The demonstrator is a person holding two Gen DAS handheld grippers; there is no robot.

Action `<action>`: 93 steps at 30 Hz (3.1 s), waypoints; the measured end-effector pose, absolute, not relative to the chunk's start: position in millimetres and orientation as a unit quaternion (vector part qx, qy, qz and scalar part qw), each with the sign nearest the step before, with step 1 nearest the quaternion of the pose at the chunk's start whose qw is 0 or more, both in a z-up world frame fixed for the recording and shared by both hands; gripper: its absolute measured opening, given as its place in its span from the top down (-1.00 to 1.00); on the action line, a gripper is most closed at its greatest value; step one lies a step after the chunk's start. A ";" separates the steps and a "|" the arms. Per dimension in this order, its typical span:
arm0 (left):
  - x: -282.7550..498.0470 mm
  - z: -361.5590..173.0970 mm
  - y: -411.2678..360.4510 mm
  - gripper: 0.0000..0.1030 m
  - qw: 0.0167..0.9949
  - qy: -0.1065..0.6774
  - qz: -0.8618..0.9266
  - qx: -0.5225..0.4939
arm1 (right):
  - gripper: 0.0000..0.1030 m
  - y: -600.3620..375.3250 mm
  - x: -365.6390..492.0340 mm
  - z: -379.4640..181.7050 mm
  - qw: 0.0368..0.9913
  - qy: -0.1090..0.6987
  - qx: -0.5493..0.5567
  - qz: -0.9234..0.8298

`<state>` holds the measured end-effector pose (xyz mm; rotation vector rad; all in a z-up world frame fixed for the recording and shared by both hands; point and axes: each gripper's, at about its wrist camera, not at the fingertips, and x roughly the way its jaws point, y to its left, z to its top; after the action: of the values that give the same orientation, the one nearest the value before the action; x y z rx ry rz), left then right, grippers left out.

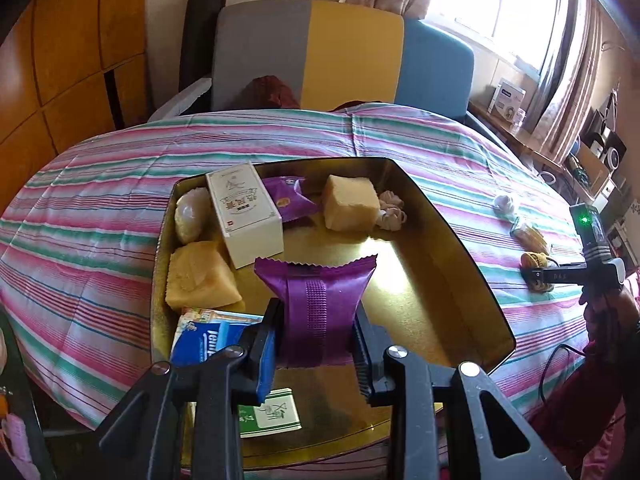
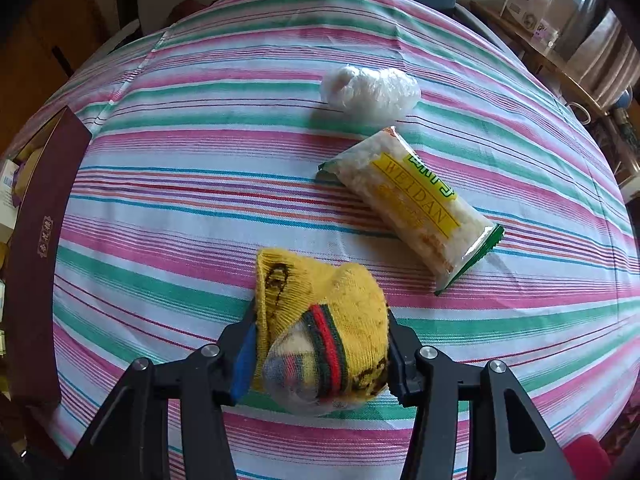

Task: Organize objects
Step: 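Lower the purple packet into the tray and open the left tool, then carry the yellow sock into the gold tray and open the right tool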

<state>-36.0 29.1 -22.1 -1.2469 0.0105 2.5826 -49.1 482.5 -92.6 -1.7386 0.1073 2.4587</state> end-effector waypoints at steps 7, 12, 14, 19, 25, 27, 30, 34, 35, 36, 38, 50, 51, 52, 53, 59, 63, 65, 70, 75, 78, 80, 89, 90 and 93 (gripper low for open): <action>-41.9 -26.2 36.3 0.39 0.156 -0.018 0.879 -0.449 | -0.07 478.4 -53.2 -93.4 0.064 0.030 -0.576 0.815; -50.3 -35.3 27.3 0.39 0.171 -0.072 0.860 -0.475 | -0.06 476.1 -53.1 -92.9 0.066 0.023 -0.575 0.815; -55.7 -38.5 13.2 0.39 0.171 -0.113 0.850 -0.485 | -0.06 476.0 -53.2 -92.6 0.066 0.023 -0.575 0.815; -60.4 -39.0 -1.0 0.39 0.162 -0.123 0.851 -0.484 | -0.06 475.3 -52.2 -91.7 0.067 0.021 -0.575 0.815; -76.4 -45.9 15.2 0.39 0.160 -0.098 0.849 -0.494 | -0.06 474.7 -54.0 -91.0 0.068 0.018 -0.575 0.815; -89.0 -50.4 19.1 0.39 0.145 -0.081 0.850 -0.500 | -0.06 471.9 -51.9 -89.8 0.068 0.017 -0.575 0.815; -107.8 -57.2 18.9 0.38 0.119 -0.064 0.852 -0.506 | -0.06 470.6 -50.7 -89.1 0.069 0.018 -0.574 0.815; -124.9 -73.4 16.3 0.33 0.083 -0.040 0.846 -0.525 | -0.06 470.0 -50.6 -88.7 0.069 0.019 -0.575 0.815; -126.0 -74.6 16.1 0.33 0.076 -0.034 0.848 -0.524 | -0.06 469.7 -50.4 -88.7 0.069 0.019 -0.575 0.815; -126.9 -75.4 16.7 0.33 0.070 -0.027 0.849 -0.522 | -0.06 469.4 -50.2 -88.9 0.069 0.019 -0.575 0.815; -128.5 -77.8 16.5 0.30 0.067 -0.023 0.851 -0.520 | -0.06 468.8 -49.8 -88.8 0.069 0.020 -0.575 0.815; -100.2 -51.0 10.1 0.22 0.062 0.003 0.882 -0.467 | -0.06 467.8 -50.5 -88.5 0.070 0.020 -0.574 0.815; -94.5 -45.8 9.6 0.21 0.062 0.007 0.886 -0.459 | -0.05 467.6 -50.6 -88.4 0.070 0.019 -0.574 0.815; -90.1 -42.4 9.0 0.21 0.061 0.008 0.889 -0.454 | -0.05 466.8 -50.6 -88.4 0.071 0.018 -0.574 0.815; -86.6 -39.0 8.6 0.21 0.062 0.009 0.892 -0.449 | -0.05 465.4 -50.5 -88.5 0.071 0.017 -0.574 0.815; -67.0 -26.4 8.9 0.21 0.073 0.001 0.897 -0.436 | -0.03 461.6 -50.8 -88.7 0.072 0.012 -0.573 0.817; -53.9 -20.5 8.4 0.21 0.078 -0.007 0.899 -0.431 | -0.01 465.7 -59.5 -92.1 0.072 0.009 -0.571 0.817; -50.1 -18.0 7.9 0.21 0.079 -0.008 0.901 -0.427 | 0.00 463.9 -59.9 -92.0 0.073 0.006 -0.571 0.818; -43.6 -16.0 7.2 0.21 0.084 -0.011 0.902 -0.423 | 0.01 465.5 -59.7 -92.3 0.073 -0.001 -0.569 0.819; -40.4 -17.9 6.1 0.21 0.086 -0.014 0.901 -0.425 | 0.01 463.1 -58.7 -92.3 0.075 -0.004 -0.568 0.820; -38.8 -19.2 6.2 0.21 0.087 -0.015 0.901 -0.426 | 0.01 462.8 -57.7 -92.3 0.076 -0.005 -0.567 0.820; -37.9 -20.1 6.5 0.21 0.088 -0.016 0.900 -0.427 | 0.01 462.1 -57.9 -92.2 0.076 -0.007 -0.567 0.820; -35.1 -21.6 6.2 0.21 0.092 -0.019 0.898 -0.429 | 0.07 453.1 -57.5 -91.0 0.078 -0.029 -0.562 0.823; -34.7 -21.5 6.1 0.21 0.093 -0.020 0.898 -0.429 | 0.09 452.3 -58.7 -91.6 0.078 -0.031 -0.562 0.823; -33.7 -20.9 5.4 0.21 0.095 -0.021 0.899 -0.428 | 0.14 449.9 -59.3 -90.3 0.081 -0.036 -0.561 0.823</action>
<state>-33.7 5.5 -20.9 -1.2688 -0.0629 2.6638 -59.3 449.9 -90.3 -1.6782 -0.1088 2.4606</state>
